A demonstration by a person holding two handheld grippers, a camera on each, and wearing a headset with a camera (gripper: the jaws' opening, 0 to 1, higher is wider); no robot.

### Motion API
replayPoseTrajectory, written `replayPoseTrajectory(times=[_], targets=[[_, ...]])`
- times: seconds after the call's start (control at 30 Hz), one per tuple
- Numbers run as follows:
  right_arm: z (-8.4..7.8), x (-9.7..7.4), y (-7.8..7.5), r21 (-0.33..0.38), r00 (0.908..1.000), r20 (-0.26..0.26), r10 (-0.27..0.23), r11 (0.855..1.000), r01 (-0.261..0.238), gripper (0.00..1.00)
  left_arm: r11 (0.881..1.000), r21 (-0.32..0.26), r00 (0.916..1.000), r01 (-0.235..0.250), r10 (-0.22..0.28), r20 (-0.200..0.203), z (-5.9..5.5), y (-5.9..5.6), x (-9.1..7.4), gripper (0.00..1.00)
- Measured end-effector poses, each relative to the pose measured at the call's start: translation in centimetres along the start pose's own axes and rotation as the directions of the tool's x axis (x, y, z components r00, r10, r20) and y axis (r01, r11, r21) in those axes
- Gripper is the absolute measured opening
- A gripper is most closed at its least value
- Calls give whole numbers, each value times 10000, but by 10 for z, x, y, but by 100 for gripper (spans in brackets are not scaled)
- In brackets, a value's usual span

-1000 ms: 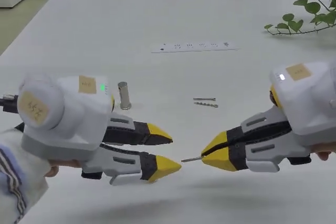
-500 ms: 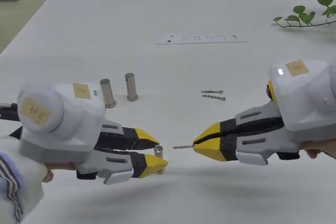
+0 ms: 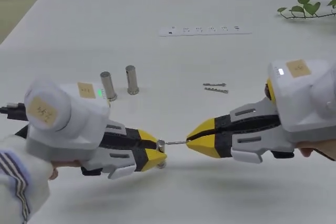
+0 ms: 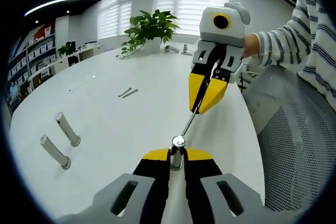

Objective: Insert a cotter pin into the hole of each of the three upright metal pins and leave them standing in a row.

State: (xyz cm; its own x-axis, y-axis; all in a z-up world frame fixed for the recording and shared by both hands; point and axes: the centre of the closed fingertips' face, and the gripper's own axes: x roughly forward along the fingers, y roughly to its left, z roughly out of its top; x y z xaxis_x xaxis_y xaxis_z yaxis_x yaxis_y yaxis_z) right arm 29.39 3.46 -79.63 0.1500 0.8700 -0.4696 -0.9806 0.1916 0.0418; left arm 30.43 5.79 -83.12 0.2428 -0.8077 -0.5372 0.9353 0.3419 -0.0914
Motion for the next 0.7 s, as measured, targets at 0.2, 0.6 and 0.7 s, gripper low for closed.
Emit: replayPoseTrajectory(times=[0.2,0.6,0.7], targets=[[-1,3,-1,77,9999,77,67,9999,-68,4,9998,185,9999,118,-118,-15,-1,-1,-1,8],[-8,15,0,341,9997,137,181,9992,-185,4,9989,452,9998,110,-116,147,0,-3,-3,7],[-8,21,0,405,9997,151,178,9990,-184,4,9988,461,9997,157,-165,169,1,-3,-2,7]])
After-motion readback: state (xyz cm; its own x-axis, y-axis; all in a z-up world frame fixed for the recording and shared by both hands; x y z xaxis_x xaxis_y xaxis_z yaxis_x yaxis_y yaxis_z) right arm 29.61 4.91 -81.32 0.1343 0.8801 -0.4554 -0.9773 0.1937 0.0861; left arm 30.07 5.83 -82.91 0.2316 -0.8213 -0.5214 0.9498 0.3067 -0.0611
